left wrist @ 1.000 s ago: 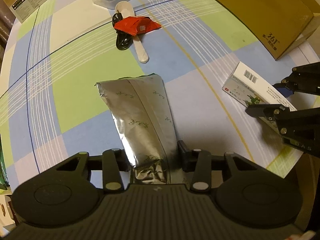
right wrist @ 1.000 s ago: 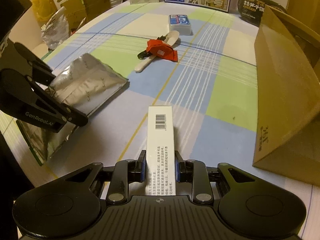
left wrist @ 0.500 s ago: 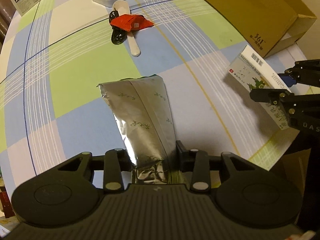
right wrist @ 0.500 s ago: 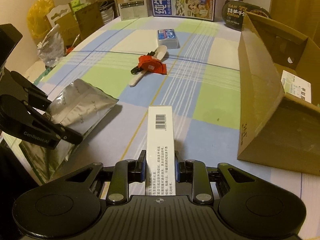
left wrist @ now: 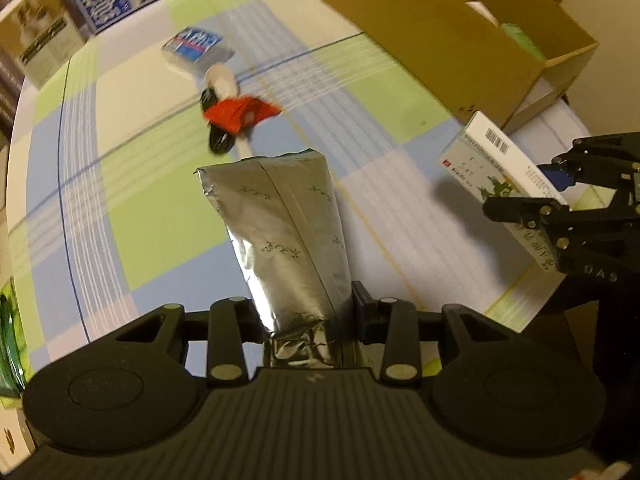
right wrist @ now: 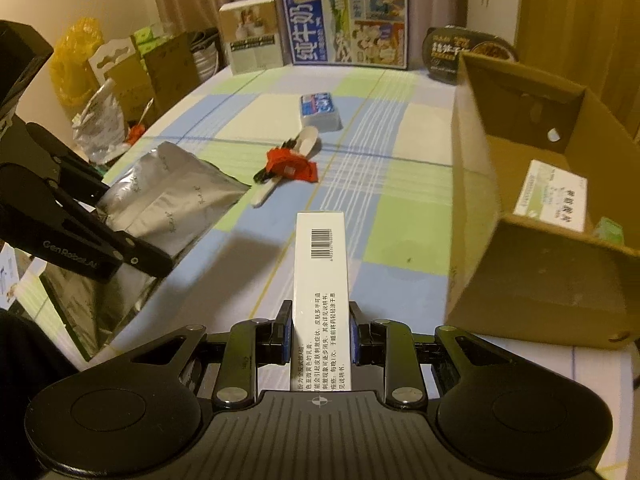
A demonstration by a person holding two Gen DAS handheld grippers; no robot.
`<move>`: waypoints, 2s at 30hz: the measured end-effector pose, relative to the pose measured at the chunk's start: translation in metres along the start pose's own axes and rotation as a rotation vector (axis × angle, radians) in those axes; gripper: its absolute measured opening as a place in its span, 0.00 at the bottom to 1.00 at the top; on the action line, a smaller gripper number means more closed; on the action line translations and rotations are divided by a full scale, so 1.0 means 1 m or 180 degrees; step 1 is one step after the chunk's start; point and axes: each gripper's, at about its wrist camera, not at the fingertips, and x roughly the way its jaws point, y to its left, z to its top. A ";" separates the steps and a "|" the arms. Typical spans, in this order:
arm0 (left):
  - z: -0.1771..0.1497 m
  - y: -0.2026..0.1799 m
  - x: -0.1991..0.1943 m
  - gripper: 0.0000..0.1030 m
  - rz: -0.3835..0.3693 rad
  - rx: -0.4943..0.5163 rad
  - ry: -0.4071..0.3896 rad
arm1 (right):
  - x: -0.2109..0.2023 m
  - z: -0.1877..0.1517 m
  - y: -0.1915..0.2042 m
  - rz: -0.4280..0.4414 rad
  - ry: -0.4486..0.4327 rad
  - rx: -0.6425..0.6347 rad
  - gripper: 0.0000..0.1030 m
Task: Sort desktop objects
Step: 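Carry the foil pouch and white box with both tools to the cardboard box, then open the left tool over the cardboard box while the right tool releases the white box inside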
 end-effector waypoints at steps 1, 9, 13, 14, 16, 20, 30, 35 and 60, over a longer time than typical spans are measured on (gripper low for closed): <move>0.004 -0.004 -0.003 0.32 -0.0016 0.0025 -0.0014 | -0.004 0.001 -0.001 -0.0008 -0.0021 0.0013 0.22; 0.043 -0.039 -0.032 0.32 -0.0147 0.0223 -0.0205 | -0.049 0.022 -0.018 -0.0066 -0.0286 0.0166 0.22; 0.066 -0.055 -0.046 0.32 -0.0203 0.0285 -0.0321 | -0.074 0.037 -0.034 -0.0172 -0.0451 0.0192 0.22; 0.071 -0.060 -0.049 0.32 -0.0213 0.0307 -0.0346 | -0.079 0.040 -0.039 -0.0204 -0.0477 0.0207 0.22; 0.084 -0.069 -0.056 0.32 -0.0238 0.0353 -0.0395 | -0.089 0.047 -0.051 -0.0265 -0.0533 0.0244 0.22; 0.110 -0.087 -0.065 0.32 -0.0317 0.0406 -0.0476 | -0.105 0.061 -0.076 -0.0351 -0.0627 0.0306 0.22; 0.175 -0.119 -0.066 0.32 -0.0478 0.0317 -0.0562 | -0.114 0.088 -0.138 -0.0498 -0.0734 0.0435 0.22; 0.208 -0.126 -0.054 0.32 -0.0532 0.0200 -0.0552 | -0.106 0.099 -0.167 -0.0548 -0.0722 0.0510 0.22; 0.284 -0.130 0.030 0.32 -0.0496 -0.0428 -0.0449 | -0.040 0.122 -0.254 -0.0555 -0.0554 0.0803 0.22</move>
